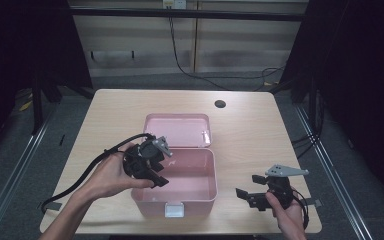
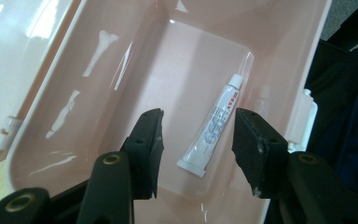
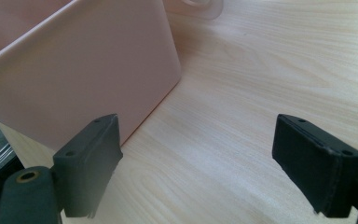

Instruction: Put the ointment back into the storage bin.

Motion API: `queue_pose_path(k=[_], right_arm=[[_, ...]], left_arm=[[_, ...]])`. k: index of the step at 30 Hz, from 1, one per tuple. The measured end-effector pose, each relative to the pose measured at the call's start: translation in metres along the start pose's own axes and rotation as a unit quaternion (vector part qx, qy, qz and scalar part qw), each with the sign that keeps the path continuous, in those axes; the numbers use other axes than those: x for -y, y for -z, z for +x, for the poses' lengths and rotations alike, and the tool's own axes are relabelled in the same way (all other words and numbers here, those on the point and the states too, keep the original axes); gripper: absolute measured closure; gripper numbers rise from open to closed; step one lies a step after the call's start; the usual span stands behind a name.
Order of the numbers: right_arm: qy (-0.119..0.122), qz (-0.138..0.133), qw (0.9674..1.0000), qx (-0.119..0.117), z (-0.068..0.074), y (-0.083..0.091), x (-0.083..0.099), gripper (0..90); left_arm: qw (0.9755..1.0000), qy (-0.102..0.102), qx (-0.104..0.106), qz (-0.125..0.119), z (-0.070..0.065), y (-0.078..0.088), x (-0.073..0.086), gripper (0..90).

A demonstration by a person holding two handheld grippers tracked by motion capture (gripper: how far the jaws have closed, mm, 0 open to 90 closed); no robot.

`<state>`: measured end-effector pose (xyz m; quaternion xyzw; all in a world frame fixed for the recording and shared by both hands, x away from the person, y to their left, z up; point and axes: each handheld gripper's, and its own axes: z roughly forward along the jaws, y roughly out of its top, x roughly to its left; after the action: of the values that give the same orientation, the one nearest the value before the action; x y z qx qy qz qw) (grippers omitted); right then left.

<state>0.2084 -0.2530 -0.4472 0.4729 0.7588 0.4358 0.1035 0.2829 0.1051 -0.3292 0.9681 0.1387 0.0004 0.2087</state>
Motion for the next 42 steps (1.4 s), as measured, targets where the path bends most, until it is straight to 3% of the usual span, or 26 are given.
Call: queue_pose_path(k=[12,23,29,34,38,39,42], right_arm=[[0.000,0.000,1.0000,-0.001,0.000,0.000,0.000,14.6],[-0.002,0.001,1.0000,0.001,0.000,0.000,0.000,14.7],[-0.002,0.002,1.0000,0.002,0.000,-0.001,0.000,14.7],[-0.002,0.002,1.0000,0.002,0.000,-0.001,0.000,14.7],[-0.003,0.002,1.0000,0.002,0.000,-0.001,0.000,14.7],[-0.003,0.002,1.0000,0.002,0.000,-0.001,0.000,14.7],[-0.003,0.002,1.0000,0.002,-0.001,-0.002,0.000,14.7]], left_arm=[[0.9999,0.011,-0.008,0.000,0.006,0.014,0.020,51.1],[0.9996,0.028,0.004,-0.007,0.015,0.023,0.042,44.2],[0.9989,0.036,0.009,-0.027,0.019,0.029,0.056,38.9],[0.9970,0.039,0.014,-0.066,0.021,0.033,0.071,33.2],[0.9959,0.050,0.020,-0.073,0.023,0.036,0.083,29.3],[0.9961,0.041,0.027,-0.074,0.024,0.037,0.087,28.4],[0.9948,0.047,0.033,-0.084,0.026,0.039,0.094,26.1]])
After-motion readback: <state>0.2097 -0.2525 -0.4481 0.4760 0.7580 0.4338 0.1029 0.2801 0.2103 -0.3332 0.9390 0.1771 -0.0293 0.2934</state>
